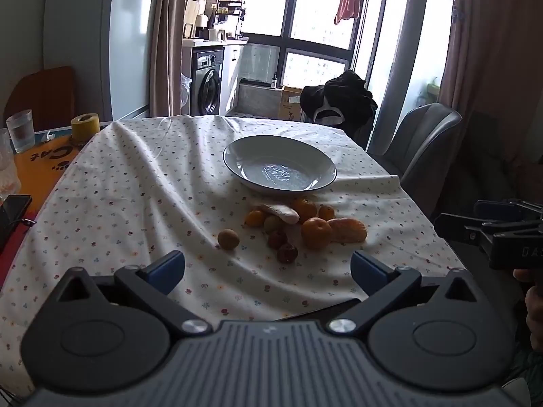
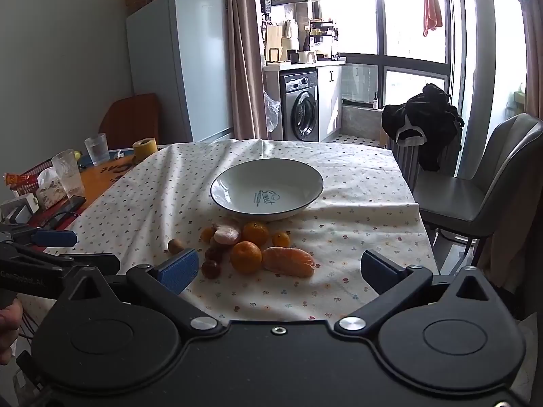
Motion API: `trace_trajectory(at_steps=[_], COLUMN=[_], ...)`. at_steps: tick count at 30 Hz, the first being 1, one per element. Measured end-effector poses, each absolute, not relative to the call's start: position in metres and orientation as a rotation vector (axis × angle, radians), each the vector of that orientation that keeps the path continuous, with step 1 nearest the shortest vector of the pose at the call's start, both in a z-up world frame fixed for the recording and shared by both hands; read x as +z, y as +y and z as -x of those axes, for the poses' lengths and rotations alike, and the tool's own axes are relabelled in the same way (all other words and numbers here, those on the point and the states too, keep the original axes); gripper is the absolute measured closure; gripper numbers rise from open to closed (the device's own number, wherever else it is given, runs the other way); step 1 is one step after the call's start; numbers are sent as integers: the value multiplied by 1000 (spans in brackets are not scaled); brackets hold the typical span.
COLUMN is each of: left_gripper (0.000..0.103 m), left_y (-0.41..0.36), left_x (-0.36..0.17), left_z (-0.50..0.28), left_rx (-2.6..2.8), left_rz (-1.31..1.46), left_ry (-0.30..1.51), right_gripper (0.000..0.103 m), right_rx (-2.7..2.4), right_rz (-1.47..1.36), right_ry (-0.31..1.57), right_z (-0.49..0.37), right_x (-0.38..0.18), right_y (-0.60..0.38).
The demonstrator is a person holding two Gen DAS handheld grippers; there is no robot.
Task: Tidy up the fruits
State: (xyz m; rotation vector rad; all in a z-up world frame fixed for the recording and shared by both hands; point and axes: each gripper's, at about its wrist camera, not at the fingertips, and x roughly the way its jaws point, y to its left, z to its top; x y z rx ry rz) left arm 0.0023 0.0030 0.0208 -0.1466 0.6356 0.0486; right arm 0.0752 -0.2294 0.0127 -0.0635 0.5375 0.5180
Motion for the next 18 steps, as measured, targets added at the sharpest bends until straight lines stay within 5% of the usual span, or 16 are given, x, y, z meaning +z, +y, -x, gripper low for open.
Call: trace_trajectory(at_steps=[18], left_gripper=[0], left_y=[-3], left_x=[15], left_z=[8], left_rx=[46], left_rz=[136], left_ry=[608], right_gripper=[0], right_rx=[503], right_rz=[78], right_ry=[530], right_z=[-76], right_x=[19], right_y=[-226])
